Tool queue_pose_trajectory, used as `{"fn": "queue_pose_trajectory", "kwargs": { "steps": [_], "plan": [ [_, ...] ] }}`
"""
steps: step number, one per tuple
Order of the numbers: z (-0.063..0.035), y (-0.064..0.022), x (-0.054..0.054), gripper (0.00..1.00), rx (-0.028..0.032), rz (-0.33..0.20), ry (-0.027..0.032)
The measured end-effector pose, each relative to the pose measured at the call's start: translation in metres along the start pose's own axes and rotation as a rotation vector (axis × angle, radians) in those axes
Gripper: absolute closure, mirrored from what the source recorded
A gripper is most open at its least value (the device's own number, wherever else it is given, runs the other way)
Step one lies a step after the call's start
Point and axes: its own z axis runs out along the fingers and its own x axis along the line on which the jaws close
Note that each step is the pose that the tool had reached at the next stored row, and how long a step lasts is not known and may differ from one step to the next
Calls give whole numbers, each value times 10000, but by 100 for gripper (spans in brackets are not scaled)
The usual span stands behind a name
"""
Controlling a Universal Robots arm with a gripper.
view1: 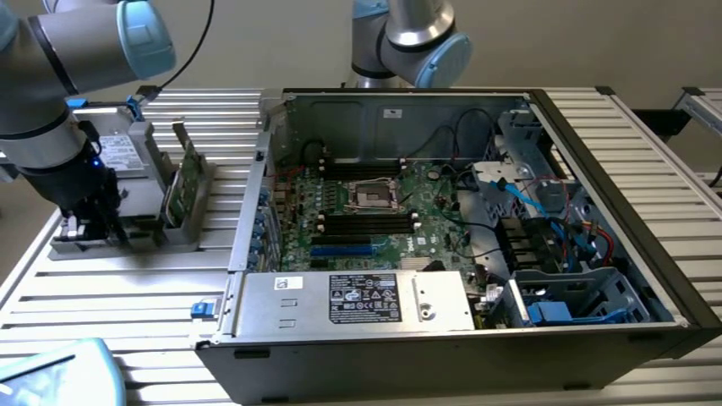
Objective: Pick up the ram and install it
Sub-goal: 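Pick up the ram and move it above insertion slot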
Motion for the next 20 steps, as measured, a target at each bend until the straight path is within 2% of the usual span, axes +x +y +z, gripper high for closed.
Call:
{"fn": "queue_pose_trajectory", "kwargs": {
  "steps": [8,14,20],
  "plan": [
    [-3,-7,2,86,-13,0,-3],
    [-59,-23,7,86,-101,5,-11],
    [-127,-30,6,86,-164,7,-16]
  ]
}}
